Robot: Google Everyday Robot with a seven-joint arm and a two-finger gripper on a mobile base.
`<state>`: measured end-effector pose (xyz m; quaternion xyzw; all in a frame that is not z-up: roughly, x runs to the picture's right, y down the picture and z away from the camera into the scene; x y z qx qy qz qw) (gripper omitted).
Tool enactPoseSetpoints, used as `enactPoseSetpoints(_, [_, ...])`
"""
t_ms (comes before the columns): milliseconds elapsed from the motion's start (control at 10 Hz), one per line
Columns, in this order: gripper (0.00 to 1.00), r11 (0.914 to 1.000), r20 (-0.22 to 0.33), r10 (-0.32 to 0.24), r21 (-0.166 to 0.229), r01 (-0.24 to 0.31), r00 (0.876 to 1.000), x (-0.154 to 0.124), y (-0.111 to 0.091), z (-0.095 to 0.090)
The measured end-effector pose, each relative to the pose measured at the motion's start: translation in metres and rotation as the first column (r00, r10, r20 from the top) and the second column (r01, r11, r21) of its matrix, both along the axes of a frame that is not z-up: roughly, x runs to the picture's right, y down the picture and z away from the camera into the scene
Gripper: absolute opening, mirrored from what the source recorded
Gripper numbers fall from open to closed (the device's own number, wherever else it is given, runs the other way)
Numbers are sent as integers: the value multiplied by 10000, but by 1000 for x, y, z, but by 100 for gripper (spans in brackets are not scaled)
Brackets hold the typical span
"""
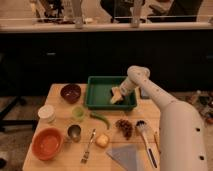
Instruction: Place eraser in table surface
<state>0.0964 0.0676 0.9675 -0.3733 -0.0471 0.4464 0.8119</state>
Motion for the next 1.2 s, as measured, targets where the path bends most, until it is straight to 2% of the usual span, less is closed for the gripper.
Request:
enactPoseSetpoints(500, [24,10000,-50,-44,-26,43,10000,3,0,-2])
enactPoseSetpoints(600, [11,10000,-57,-55,-43,55,10000,4,1,-1])
enactPoseSetpoints(700, [4,10000,-57,-58,-47,57,10000,4,1,-1])
enactPoseSetpoints(800, [0,10000,84,-71,-49,71,9999,4,2,-2])
enactPoseSetpoints(1200, [0,9997,455,-234,63,232,9987,0,4,-8])
